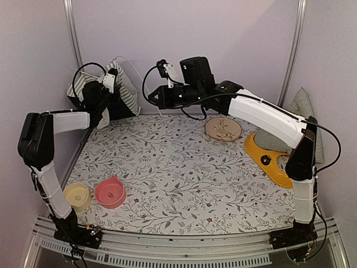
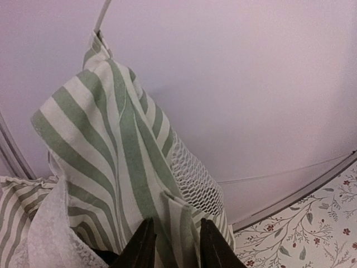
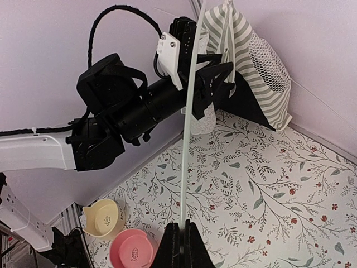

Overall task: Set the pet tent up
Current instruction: Pick up the tent fabric from the tent.

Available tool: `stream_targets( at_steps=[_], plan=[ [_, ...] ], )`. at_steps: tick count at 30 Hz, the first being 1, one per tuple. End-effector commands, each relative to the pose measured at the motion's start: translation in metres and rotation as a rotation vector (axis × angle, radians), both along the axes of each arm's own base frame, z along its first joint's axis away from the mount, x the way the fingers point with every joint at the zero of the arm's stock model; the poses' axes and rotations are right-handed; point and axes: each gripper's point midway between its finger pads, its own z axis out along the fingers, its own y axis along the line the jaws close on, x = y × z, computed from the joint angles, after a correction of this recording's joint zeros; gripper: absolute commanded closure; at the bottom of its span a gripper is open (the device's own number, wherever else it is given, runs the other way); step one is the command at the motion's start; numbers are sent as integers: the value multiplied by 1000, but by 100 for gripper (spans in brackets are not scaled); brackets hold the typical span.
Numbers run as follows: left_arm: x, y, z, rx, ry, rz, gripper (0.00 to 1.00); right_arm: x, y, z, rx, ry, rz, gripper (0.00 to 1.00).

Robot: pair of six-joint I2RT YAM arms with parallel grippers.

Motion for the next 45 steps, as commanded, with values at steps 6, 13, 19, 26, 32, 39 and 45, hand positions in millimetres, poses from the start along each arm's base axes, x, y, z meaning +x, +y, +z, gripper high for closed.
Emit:
stream_targets(
  at_steps=[6, 13, 19, 26, 32, 39, 45],
  plan=[
    [10, 6, -8, 11, 12, 42, 72, 6, 3, 19, 49, -52, 3, 100],
    [10, 7, -11, 11, 10, 55, 83, 5, 4, 20, 53, -52, 11, 100],
    [0, 6, -5, -25, -3, 39, 100, 0, 7, 19, 58, -42, 40, 100],
    [-53, -47, 18, -58, -8, -186, 100, -8, 4, 37, 135, -60, 62, 100],
    [-140, -120, 21, -74, 24, -426, 100, -13, -16, 83, 311, -140, 9, 100],
    [-221, -164, 5, -108, 110, -582, 100, -22, -17, 118, 487, -199, 25, 100],
    [-266, -189, -23, -90, 212, -664, 100, -25, -14, 134, 620, -223, 50, 100]
  ],
)
